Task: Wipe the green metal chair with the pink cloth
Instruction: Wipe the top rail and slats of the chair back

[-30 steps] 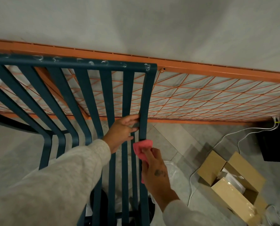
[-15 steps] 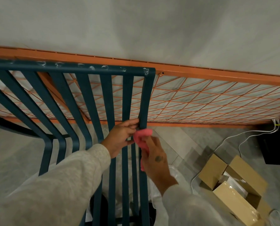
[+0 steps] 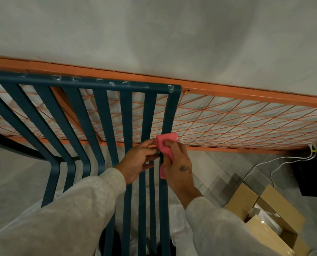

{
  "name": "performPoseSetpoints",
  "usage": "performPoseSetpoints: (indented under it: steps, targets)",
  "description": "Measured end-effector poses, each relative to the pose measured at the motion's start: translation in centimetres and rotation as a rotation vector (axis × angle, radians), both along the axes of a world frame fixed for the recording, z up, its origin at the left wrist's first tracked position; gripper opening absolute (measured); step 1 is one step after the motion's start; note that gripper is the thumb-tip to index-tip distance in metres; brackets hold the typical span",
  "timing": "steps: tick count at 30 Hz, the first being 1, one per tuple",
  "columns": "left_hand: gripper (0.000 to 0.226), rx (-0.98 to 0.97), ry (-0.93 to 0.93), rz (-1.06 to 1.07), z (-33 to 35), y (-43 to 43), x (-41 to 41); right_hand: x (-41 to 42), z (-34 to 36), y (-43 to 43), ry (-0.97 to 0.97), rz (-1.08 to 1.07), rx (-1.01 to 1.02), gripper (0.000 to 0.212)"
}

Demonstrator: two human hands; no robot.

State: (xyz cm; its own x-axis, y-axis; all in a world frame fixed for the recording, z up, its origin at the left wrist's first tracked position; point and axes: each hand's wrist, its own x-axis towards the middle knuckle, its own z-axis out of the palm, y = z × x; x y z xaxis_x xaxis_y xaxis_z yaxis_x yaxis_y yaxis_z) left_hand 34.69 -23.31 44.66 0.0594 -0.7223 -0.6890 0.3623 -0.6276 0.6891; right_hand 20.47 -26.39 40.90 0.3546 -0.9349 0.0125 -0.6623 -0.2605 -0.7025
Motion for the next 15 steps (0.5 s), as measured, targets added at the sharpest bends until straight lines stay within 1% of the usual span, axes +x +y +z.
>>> performPoseSetpoints:
  steps: [5, 8, 11, 15]
  targets:
    - [0.038, -0.027, 0.005, -0.048, -0.1, 0.3, 0.0, -2.4, -2.4, 4.7, 0.002, -0.001, 0.046, 0.035]
    - [0.04, -0.038, -0.001, -0.056, -0.5, 0.4, 0.0, -3.5, -2.8, 7.0, 0.023, -0.017, 0.089, 0.031]
    - [0.039, -0.037, -0.003, -0.053, -0.9, 0.6, 0.0, -3.3, -2.5, 6.9, 0.057, -0.009, 0.039, 0.035]
    - [0.035, -0.032, 0.0, -0.033, -0.8, 0.8, -0.3, -1.6, -1.2, 3.5, 0.036, -0.004, -0.027, 0.028]
